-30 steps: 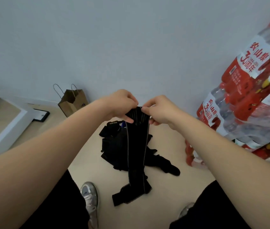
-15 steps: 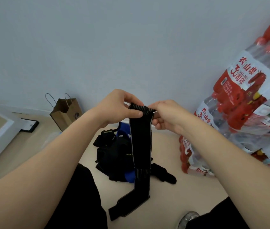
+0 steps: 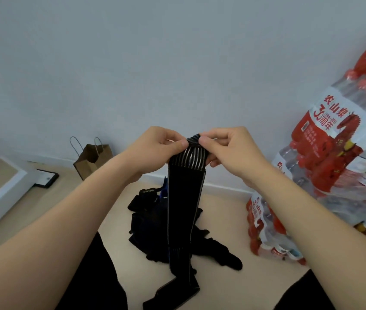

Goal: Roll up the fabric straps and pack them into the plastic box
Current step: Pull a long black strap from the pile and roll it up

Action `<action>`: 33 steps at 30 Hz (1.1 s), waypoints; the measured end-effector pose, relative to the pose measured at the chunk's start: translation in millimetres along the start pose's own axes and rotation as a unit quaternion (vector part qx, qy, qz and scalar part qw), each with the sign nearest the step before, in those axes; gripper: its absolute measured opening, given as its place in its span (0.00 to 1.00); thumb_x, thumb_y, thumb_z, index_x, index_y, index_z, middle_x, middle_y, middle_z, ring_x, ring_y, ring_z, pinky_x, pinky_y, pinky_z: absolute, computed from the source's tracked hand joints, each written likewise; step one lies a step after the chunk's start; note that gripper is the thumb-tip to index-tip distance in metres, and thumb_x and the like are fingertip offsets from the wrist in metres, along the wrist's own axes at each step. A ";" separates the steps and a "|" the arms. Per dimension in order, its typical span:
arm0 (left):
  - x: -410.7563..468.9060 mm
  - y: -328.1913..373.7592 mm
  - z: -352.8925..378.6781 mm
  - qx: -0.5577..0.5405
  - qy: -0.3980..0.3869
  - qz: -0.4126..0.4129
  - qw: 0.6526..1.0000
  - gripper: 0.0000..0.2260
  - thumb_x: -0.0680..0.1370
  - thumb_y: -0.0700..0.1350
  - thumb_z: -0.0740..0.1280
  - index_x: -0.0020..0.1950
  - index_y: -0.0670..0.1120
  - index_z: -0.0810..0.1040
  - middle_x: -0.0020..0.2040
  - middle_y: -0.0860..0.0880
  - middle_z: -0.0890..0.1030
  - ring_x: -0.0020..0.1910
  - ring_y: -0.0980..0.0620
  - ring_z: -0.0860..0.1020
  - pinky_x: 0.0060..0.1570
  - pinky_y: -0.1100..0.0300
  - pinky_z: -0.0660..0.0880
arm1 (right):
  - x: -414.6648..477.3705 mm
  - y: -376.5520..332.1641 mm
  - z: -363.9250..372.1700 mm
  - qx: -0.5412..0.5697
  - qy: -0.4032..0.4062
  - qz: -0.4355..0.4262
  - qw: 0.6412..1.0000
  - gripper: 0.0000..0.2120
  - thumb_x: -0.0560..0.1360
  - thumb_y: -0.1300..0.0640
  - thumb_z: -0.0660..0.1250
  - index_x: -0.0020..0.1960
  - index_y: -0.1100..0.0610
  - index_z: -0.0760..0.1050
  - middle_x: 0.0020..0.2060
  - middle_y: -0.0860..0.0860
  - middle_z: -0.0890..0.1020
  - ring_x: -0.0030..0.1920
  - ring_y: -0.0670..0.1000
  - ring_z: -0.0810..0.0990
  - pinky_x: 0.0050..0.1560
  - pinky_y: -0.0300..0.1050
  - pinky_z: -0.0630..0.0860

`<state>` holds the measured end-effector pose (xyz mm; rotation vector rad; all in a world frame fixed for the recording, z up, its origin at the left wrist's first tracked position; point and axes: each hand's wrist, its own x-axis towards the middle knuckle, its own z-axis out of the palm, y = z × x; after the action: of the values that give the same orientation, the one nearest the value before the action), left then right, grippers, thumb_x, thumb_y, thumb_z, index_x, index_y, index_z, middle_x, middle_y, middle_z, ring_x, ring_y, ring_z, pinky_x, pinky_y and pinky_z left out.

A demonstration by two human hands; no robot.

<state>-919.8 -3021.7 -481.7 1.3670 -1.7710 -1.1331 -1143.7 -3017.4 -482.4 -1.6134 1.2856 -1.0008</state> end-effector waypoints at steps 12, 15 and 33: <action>-18.5 7.8 13.0 -0.285 0.028 -0.008 0.958 0.11 0.82 0.36 0.67 0.50 0.44 0.89 0.41 0.45 0.86 0.37 0.51 0.83 0.40 0.56 0.82 | -16.3 -14.0 8.7 0.001 0.042 -0.128 0.991 0.09 0.78 0.64 0.77 0.53 0.52 0.90 0.42 0.54 0.90 0.45 0.62 0.89 0.53 0.63 0.86; -16.5 5.2 9.5 -0.306 0.005 0.002 0.952 0.08 0.83 0.41 0.69 0.55 0.38 0.87 0.45 0.42 0.86 0.42 0.48 0.84 0.46 0.54 0.84 | -14.3 -13.7 10.0 -0.012 0.048 -0.151 0.987 0.11 0.78 0.66 0.76 0.52 0.51 0.90 0.43 0.49 0.91 0.45 0.54 0.90 0.52 0.52 0.87; -18.2 0.6 6.4 -0.160 0.034 0.070 0.984 0.05 0.83 0.38 0.72 0.56 0.45 0.86 0.46 0.38 0.89 0.45 0.39 0.89 0.48 0.44 0.87 | -6.8 -8.3 1.8 -0.058 0.060 -0.135 0.987 0.09 0.73 0.63 0.81 0.47 0.50 0.90 0.38 0.47 0.89 0.38 0.53 0.88 0.42 0.42 0.84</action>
<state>-920.7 -3002.6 -483.5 1.0596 -1.5320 -1.2163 -1140.4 -3009.3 -475.9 -1.8791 1.2456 -1.2225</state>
